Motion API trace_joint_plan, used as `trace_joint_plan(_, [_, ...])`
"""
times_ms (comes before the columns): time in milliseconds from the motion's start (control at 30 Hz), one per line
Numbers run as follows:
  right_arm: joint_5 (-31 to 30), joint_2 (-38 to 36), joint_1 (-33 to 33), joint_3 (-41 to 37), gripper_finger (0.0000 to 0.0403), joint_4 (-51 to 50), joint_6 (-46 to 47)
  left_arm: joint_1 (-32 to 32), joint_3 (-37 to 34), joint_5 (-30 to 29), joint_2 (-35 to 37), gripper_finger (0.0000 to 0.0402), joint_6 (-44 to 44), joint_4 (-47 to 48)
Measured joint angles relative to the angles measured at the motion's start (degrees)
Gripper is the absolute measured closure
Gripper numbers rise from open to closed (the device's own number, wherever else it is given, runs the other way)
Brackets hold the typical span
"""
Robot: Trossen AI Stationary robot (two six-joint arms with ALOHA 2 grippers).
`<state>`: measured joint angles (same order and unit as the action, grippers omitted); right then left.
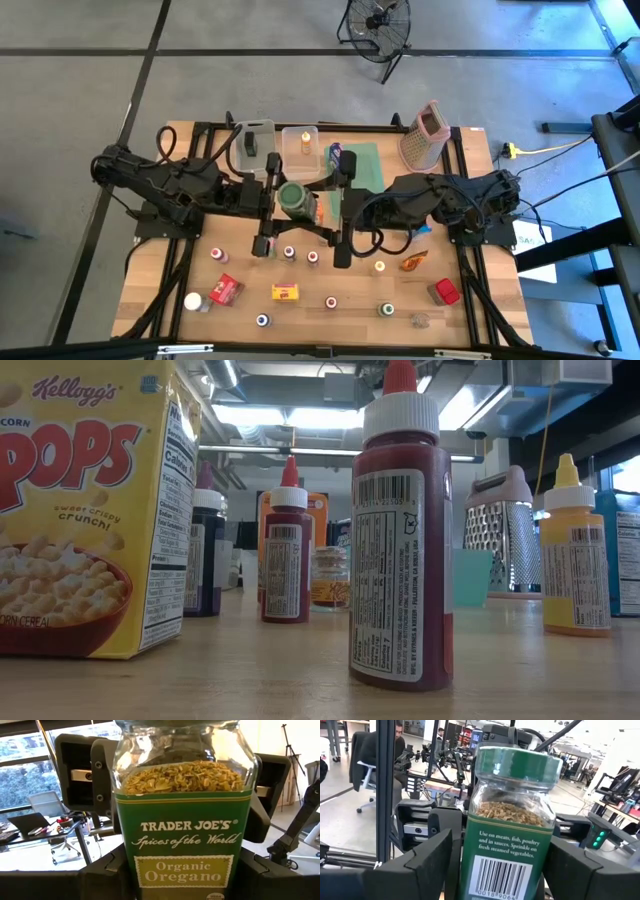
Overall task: Pick & Place Kitchen Items
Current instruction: Put the green spice bottle into the gray bin
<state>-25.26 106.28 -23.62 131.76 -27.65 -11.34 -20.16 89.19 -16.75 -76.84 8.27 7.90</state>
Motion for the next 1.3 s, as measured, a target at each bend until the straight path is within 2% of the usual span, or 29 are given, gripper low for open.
trace_joint_plan(133, [1.96, -0.04, 0.06, 0.00, 0.0137, 0.05, -0.05, -0.04, 0.00, 0.21, 0.00, 0.0201, 0.08, 0.00])
trace_joint_plan(367, [2.32, -0.13, 0.11, 0.00, 0.0197, 0.03, 0.23, -0.05, 0.00, -0.26, 0.00, 0.0201, 1.14, 0.02])
trace_joint_plan(567, [2.34, -0.13, 0.11, 0.00, 0.0197, -0.30, 0.19, -0.04, 0.00, -0.30, 0.00, 0.0199, 0.90, 0.51])
trace_joint_plan(767, [2.70, -0.11, 0.11, 0.00, 0.0198, -1.81, -0.49, -0.07, 0.00, -2.94, 0.00, 0.0177, 0.93, 2.31])
trace_joint_plan(967, [-3.15, -0.30, -0.81, 0.00, 0.0198, -2.91, -1.04, -0.01, 0.00, -4.44, 0.24, 0.0169, 3.96, 2.69])
trace_joint_plan(1167, [-7.66, -1.32, -1.65, 0.00, 0.0199, -4.17, -1.11, -0.44, -0.02, -10.23, 1.54, 0.0167, -1.13, 5.22])
trace_joint_plan(1300, [-11.58, -1.85, -2.46, -0.04, 0.0200, -7.97, -0.34, -0.43, -0.06, -10.10, 2.15, 0.0166, 0.40, 7.81])
